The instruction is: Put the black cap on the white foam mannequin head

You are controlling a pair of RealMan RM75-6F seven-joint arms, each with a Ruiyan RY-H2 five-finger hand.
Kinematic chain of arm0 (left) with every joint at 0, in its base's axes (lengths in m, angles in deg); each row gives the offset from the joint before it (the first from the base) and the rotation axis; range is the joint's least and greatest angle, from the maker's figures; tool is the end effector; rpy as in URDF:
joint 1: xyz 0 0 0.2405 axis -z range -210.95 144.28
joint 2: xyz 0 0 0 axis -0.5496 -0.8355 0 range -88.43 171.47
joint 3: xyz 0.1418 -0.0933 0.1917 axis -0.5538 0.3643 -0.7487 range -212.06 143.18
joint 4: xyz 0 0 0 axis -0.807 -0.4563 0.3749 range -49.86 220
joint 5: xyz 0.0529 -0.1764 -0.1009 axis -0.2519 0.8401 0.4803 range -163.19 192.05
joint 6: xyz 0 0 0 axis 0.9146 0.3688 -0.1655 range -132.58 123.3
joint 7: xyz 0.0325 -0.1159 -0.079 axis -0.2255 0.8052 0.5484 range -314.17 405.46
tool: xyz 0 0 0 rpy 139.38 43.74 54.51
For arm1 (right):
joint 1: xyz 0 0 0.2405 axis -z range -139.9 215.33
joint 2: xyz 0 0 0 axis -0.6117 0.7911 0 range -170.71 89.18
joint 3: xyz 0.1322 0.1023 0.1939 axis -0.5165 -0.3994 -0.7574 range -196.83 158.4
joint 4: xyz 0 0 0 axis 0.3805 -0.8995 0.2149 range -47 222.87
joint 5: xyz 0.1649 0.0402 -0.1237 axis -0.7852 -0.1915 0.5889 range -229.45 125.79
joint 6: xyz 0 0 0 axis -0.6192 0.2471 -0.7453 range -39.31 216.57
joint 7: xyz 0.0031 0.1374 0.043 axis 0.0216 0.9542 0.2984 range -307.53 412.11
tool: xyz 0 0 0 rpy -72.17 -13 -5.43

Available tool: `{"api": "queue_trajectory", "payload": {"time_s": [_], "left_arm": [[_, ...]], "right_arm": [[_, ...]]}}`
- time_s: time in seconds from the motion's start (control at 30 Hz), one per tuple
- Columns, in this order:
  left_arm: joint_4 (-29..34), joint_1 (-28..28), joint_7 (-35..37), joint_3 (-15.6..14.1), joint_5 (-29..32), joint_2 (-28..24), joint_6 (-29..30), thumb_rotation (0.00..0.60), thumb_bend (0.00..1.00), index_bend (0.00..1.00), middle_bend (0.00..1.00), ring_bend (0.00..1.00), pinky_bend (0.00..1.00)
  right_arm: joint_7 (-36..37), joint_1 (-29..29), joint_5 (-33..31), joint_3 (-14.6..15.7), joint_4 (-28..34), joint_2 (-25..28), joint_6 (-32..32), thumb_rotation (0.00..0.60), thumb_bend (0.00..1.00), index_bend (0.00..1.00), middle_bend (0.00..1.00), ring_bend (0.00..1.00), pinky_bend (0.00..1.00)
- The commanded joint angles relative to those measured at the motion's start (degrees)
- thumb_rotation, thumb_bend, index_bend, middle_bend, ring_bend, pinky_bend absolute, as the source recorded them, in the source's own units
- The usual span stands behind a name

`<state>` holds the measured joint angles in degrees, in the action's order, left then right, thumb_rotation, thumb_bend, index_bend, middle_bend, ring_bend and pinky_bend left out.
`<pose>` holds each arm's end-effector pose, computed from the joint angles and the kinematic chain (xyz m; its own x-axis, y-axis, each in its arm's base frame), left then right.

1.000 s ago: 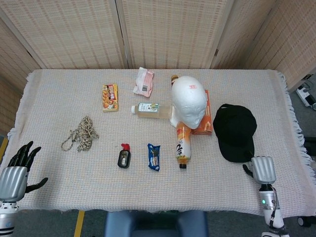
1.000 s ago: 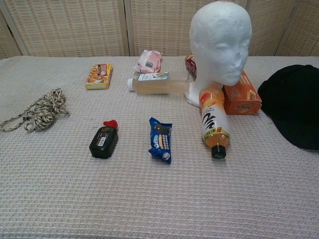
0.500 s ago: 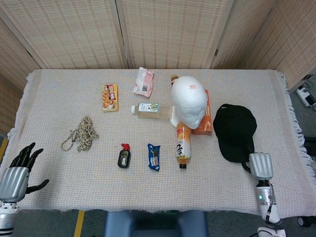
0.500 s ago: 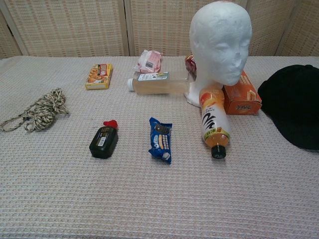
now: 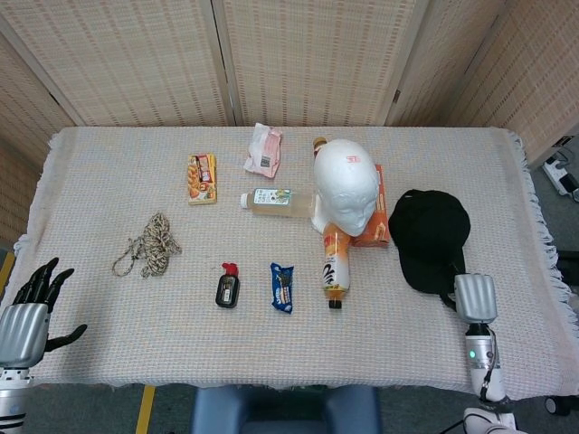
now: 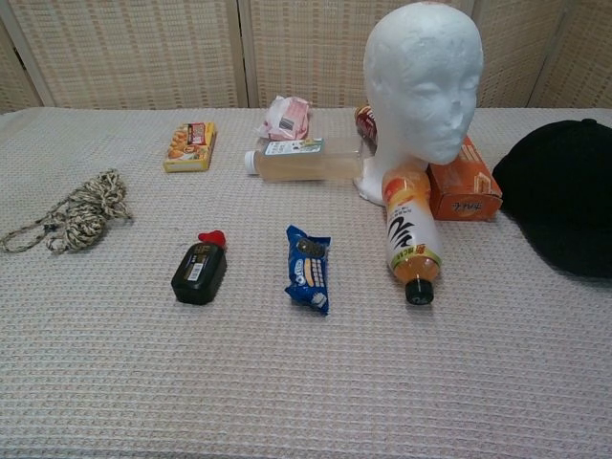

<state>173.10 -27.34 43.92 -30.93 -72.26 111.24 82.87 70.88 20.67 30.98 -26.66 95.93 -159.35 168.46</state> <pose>-0.3084 0.1898 0.1409 0.4001 -0.0581 0.9146 0.9148 -0.0355 -0.4024 -0.3728 -0.2621 0.0080 0.5374 0.0967 0.8378 -0.8432 0.0420 0.5360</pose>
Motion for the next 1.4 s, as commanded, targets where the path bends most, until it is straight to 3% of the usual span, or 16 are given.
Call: {"api": "queue_trajectory", "payload": {"time_s": [0.03, 0.2, 0.57, 0.67, 0.83, 1.03, 1.23, 1.4], "left_arm": [[-0.07, -0.04, -0.12, 0.04, 0.03, 0.06, 0.09, 0.600, 0.10, 0.19, 0.05, 0.09, 0.24], [-0.12, -0.25, -0.29, 0.15, -0.13, 0.18, 0.74, 0.600, 0.11, 0.19, 0.05, 0.09, 0.24], [-0.39, -0.51, -0.35, 0.32, -0.35, 0.35, 1.52, 0.600, 0.10, 0.20, 0.06, 0.10, 0.24], [-0.43, -0.59, -0.16, 0.40, -0.37, 0.33, 1.75, 0.600, 0.11, 0.20, 0.06, 0.10, 0.24], [-0.49, -0.70, 0.11, 0.49, -0.42, 0.24, 2.02, 0.600, 0.10, 0.20, 0.06, 0.10, 0.24], [-0.41, -0.93, 0.44, 0.64, -0.37, 0.02, 2.47, 0.600, 0.11, 0.20, 0.06, 0.10, 0.24], [-0.34, -1.05, 0.86, 0.66, -0.50, -0.17, 2.68, 0.600, 0.11, 0.20, 0.06, 0.10, 0.24], [-0.28, -0.99, 0.96, 0.55, -0.65, -0.21, 2.49, 0.600, 0.10, 0.20, 0.06, 0.10, 0.24]], "right_arm": [[0.32, -0.32, -0.27, -0.30, 0.02, 0.08, 0.40, 0.600, 0.22, 0.40, 1.00, 1.00, 1.00], [1.46, -1.09, -0.85, -0.99, 0.41, 0.56, 1.09, 0.600, 0.23, 0.40, 1.00, 1.00, 1.00], [3.60, -2.80, -1.94, -2.20, 1.40, 1.51, 0.84, 0.600, 0.40, 0.43, 1.00, 1.00, 1.00], [3.85, -2.97, -2.03, -2.32, 1.64, 1.72, 1.17, 0.600, 0.44, 0.47, 1.00, 1.00, 1.00], [4.84, -3.40, -2.68, -3.13, 2.40, 1.97, 2.33, 0.600, 0.53, 0.61, 1.00, 1.00, 1.00], [7.29, -5.15, -5.48, -6.50, 4.47, 2.45, 3.76, 0.600, 0.54, 0.75, 1.00, 1.00, 1.00], [7.79, -9.20, -9.37, -11.87, 6.48, 4.67, 6.58, 0.600, 0.54, 0.85, 1.00, 1.00, 1.00], [5.02, -13.34, -11.16, -14.93, 8.11, 7.76, 7.86, 0.600, 0.54, 0.87, 1.00, 1.00, 1.00]]}}
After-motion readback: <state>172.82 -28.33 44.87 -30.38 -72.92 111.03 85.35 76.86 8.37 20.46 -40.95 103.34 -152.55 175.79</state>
